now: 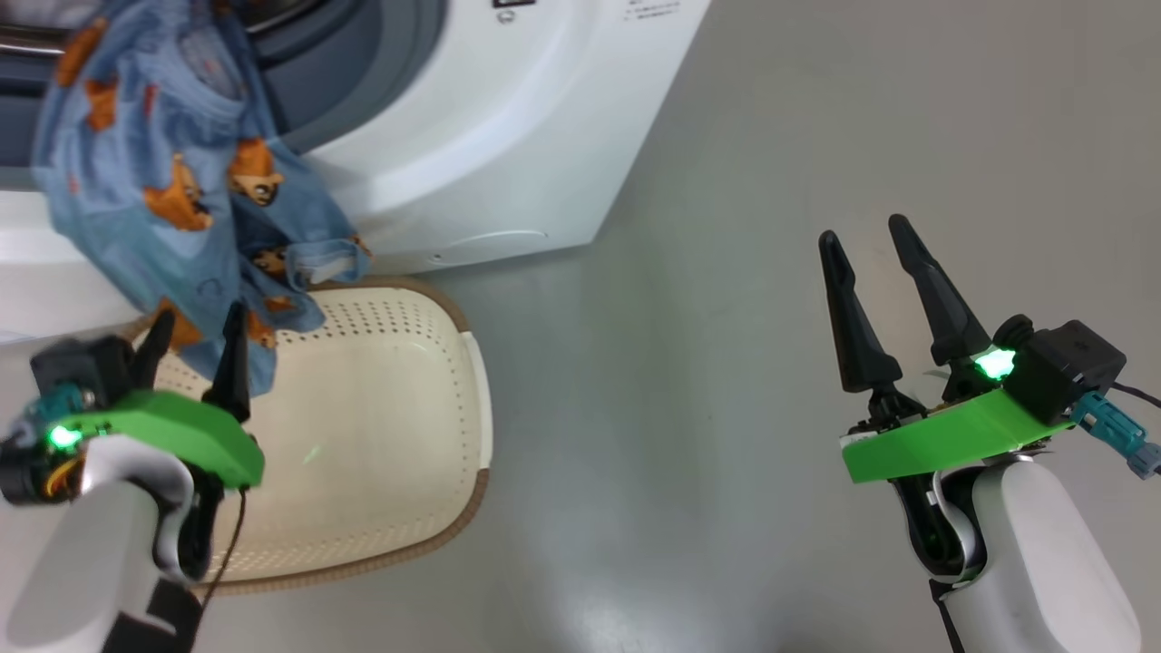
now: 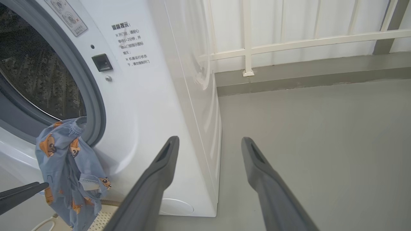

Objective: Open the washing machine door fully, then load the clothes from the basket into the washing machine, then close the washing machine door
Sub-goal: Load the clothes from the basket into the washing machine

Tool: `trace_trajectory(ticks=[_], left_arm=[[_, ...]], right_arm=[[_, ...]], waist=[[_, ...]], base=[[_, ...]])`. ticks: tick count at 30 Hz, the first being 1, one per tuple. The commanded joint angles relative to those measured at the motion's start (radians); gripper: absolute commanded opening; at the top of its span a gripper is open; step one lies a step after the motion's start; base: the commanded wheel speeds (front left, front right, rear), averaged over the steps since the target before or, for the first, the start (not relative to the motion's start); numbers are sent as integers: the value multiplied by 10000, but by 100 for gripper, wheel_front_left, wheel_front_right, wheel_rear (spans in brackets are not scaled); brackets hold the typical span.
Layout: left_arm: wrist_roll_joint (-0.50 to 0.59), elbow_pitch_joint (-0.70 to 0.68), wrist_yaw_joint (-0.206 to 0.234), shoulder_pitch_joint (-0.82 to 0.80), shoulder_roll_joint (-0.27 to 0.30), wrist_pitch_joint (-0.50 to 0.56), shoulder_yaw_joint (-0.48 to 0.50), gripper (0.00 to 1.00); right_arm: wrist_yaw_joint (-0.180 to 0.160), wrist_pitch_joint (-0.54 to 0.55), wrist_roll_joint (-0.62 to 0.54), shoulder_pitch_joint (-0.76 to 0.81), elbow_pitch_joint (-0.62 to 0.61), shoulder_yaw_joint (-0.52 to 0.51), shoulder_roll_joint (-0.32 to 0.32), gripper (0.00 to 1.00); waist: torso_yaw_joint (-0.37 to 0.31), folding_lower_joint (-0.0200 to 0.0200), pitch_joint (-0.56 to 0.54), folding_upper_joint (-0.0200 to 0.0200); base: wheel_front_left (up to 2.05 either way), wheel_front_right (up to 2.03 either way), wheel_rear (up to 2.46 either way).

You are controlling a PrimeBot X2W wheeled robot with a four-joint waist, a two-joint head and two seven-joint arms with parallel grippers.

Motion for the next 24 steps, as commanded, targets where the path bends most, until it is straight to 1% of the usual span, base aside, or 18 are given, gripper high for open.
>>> trace_trajectory(ticks=[1, 8, 14, 19, 24], left_arm=[[-159, 40, -22, -337, 420, -126, 156, 100], [-767, 1481, -25, -1561, 803, -280, -701, 100], [-1209, 2343, -25, -2492, 982, -430, -1283, 100], [-1331, 2604, -26, -3174, 1040, -602, -1759, 100], [-1303, 2879, -26, -3562, 985, -690, -1795, 100]], right_arm=[[16, -48, 51, -85, -305, 192, 36, 100], [16, -48, 24, -192, -390, 199, 185, 100], [16, -48, -19, -252, -448, 209, 280, 100], [16, -48, -40, -289, -481, 199, 326, 100], [16, -48, -68, -269, -477, 171, 360, 100]], waist=[[-217, 0, 228, 0], [-528, 0, 665, 0], [-710, 0, 956, 0], [-790, 0, 1090, 0], [-803, 0, 1119, 0]], base=[[0, 0, 0], [0, 0, 0], [0, 0, 0], [0, 0, 0], [0, 0, 0]])
